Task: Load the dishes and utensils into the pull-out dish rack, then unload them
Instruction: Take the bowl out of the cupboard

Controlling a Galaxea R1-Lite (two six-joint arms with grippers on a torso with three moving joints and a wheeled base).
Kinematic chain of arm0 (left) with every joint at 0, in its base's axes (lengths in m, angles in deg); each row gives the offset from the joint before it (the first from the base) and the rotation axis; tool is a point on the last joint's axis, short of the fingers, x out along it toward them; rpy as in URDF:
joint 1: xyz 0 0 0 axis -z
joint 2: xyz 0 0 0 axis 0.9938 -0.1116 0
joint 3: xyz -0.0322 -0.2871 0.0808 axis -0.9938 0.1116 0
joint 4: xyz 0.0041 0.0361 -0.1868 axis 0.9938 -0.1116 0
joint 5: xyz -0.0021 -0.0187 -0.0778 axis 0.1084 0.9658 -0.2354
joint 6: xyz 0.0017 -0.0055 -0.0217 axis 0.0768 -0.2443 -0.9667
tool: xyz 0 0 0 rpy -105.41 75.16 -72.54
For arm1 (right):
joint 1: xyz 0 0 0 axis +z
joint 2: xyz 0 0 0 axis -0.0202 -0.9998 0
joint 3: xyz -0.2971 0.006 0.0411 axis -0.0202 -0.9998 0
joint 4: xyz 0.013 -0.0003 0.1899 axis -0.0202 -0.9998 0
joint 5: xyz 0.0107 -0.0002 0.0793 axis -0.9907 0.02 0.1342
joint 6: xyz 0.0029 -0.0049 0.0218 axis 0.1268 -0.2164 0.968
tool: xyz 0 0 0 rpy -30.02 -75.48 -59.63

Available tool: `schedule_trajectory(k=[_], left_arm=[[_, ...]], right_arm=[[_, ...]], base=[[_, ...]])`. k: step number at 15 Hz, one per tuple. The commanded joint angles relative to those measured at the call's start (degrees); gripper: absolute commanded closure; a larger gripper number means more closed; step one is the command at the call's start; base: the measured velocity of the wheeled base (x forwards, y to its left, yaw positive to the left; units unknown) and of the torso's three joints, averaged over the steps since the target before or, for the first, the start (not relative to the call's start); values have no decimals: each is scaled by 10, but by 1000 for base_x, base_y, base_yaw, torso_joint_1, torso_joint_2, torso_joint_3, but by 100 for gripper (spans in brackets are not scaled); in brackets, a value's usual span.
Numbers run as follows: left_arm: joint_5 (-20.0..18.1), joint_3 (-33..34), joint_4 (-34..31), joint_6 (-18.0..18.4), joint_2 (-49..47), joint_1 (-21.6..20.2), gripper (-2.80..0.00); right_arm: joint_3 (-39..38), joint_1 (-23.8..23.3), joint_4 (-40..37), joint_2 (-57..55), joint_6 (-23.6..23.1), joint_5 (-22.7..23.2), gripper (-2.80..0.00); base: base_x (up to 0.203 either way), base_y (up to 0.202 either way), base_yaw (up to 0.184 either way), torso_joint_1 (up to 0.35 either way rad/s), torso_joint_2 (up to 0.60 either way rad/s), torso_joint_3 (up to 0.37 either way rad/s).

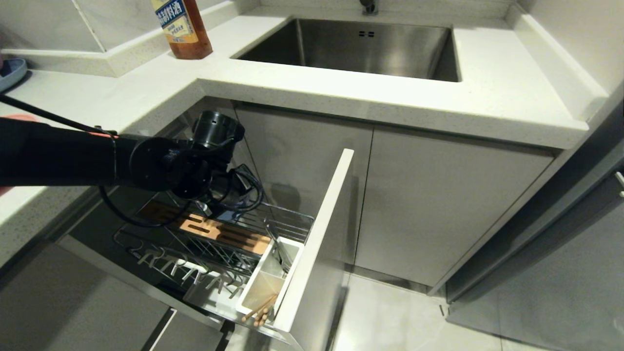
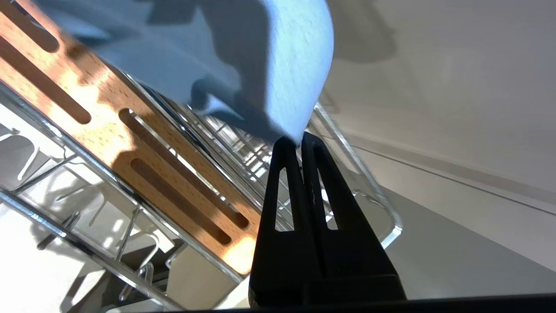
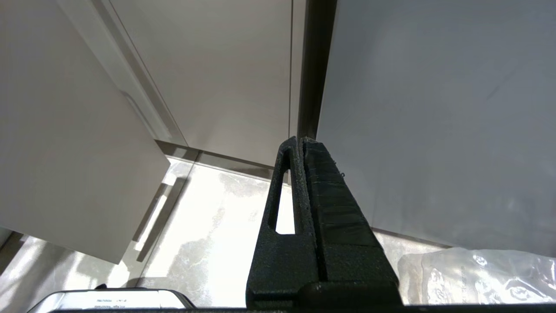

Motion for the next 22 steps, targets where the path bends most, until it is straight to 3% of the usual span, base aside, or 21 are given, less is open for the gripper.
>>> schedule_trajectory(k=[1, 13, 14, 22], left_arm=[[1, 4, -1, -2, 21, 0, 0], [2, 12, -4, 6, 45, 2, 0], [3, 14, -4, 14, 45, 0, -280], [1, -10, 2, 24, -6, -20, -280]], right_arm=[[-1, 0, 0, 0, 0, 0, 0], [-1, 0, 0, 0, 0, 0, 0], [-2, 0, 0, 0, 0, 0, 0], [-1, 0, 0, 0, 0, 0, 0]], base=[[0, 0, 0, 0, 0, 0], [0, 0, 0, 0, 0, 0], [0, 0, 0, 0, 0, 0], [0, 0, 0, 0, 0, 0]])
